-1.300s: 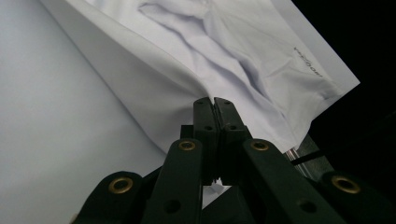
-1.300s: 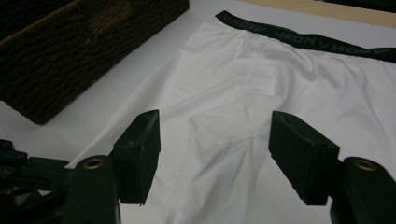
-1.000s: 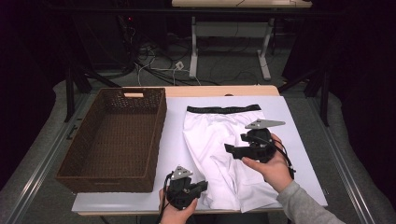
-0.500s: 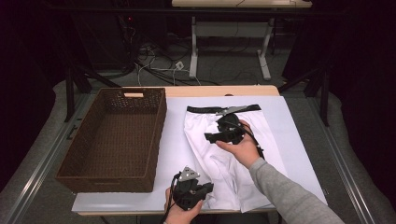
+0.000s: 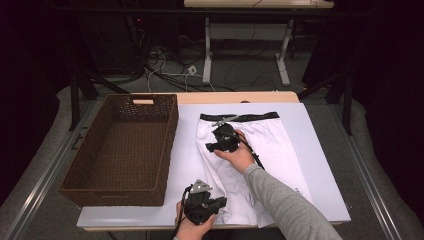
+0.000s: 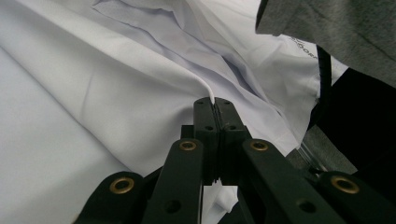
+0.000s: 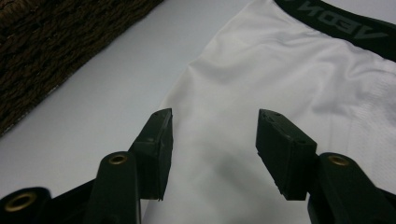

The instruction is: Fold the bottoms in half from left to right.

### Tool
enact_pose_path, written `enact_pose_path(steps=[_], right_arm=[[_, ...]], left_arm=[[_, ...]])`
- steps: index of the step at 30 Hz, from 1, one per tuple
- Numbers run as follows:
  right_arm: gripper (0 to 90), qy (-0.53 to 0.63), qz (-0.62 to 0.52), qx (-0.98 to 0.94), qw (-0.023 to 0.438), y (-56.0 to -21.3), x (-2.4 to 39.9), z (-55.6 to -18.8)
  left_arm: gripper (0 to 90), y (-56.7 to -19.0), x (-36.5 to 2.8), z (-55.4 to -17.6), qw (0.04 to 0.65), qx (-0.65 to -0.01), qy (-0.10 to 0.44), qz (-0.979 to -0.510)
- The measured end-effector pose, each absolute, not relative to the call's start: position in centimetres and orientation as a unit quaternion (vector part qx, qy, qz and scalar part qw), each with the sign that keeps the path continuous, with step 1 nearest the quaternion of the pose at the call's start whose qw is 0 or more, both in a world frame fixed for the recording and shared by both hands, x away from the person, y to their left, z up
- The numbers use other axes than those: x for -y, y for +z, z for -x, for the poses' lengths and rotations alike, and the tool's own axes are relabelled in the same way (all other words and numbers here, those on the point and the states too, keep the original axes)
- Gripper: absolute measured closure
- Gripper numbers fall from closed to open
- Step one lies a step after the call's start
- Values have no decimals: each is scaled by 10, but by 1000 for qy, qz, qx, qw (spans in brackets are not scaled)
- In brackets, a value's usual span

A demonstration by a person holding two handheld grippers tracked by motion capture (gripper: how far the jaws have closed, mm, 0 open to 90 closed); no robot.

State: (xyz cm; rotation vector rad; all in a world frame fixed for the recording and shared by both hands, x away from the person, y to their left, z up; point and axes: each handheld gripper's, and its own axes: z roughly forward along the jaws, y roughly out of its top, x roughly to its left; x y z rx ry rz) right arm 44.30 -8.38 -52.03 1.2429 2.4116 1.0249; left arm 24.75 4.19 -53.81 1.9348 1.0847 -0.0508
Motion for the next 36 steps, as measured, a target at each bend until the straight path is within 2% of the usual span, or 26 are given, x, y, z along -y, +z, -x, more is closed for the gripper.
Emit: enact_pose_path(steps=[15,25,28,32,33,36], right_arm=[[471,357,-408,-831,123,-531,50,-452],[504,324,-401,-838,177,-541,36,-469],[561,324,-401,-836,188,-545,35,-471],[765,313,-405,-838,190,-545,36,-471],[858,318,-413,-834,181,-544,38,-472],[900,320,-420,-832,168,-542,41,-473]], left_arm=[[900,-535,-39,-247,451,-430,-27,-781],[900,-532,-40,-245,458,-424,-31,-781],[900,-532,-40,-245,460,-424,-31,-780],[900,-531,-40,-245,461,-423,-31,-779],[900,-530,-40,-245,462,-422,-31,-780],[900,-529,-39,-244,463,-421,-31,-779]])
